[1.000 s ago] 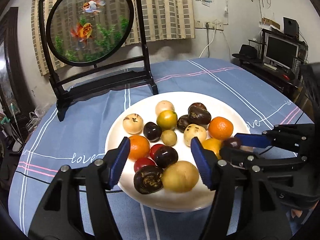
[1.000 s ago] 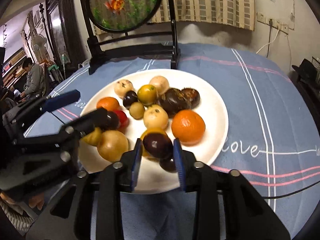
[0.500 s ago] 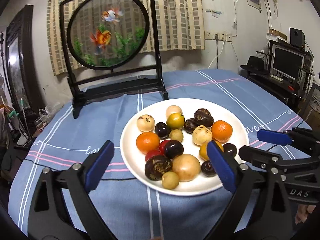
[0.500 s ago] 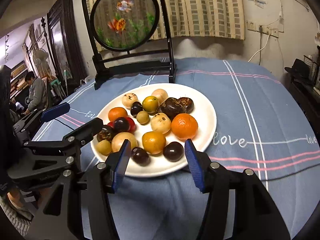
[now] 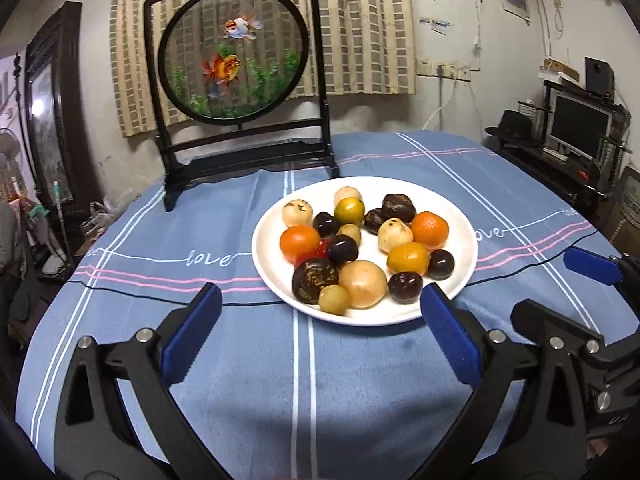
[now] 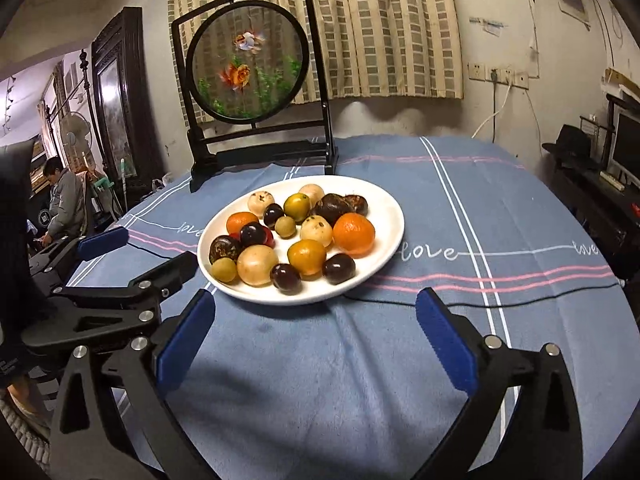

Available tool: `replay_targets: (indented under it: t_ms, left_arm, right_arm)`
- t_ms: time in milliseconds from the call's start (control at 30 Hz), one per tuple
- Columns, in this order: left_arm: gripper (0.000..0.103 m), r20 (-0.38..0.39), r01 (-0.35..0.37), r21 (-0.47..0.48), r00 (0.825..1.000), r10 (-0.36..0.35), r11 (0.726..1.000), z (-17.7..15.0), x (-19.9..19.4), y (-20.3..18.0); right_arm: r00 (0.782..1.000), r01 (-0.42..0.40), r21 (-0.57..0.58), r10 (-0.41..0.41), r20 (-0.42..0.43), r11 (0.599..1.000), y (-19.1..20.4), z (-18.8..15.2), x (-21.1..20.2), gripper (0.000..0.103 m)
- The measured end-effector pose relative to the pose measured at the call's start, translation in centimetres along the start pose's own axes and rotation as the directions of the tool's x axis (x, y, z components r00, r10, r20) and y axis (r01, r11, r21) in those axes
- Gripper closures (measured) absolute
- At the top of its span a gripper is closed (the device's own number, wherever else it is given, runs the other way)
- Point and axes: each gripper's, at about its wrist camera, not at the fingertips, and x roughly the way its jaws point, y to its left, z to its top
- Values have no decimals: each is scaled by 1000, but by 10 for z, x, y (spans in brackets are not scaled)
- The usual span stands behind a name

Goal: Organize fruits

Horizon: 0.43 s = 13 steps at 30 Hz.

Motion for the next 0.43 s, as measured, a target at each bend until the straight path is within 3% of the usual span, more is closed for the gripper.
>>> replay_targets:
  t_ms: [433]
  left_arm:
    - [2, 27, 7, 10, 1000, -7, 1000, -2, -6, -4]
  right_arm:
    - [1000, 20, 12, -20, -11, 1000, -3, 0, 1, 2]
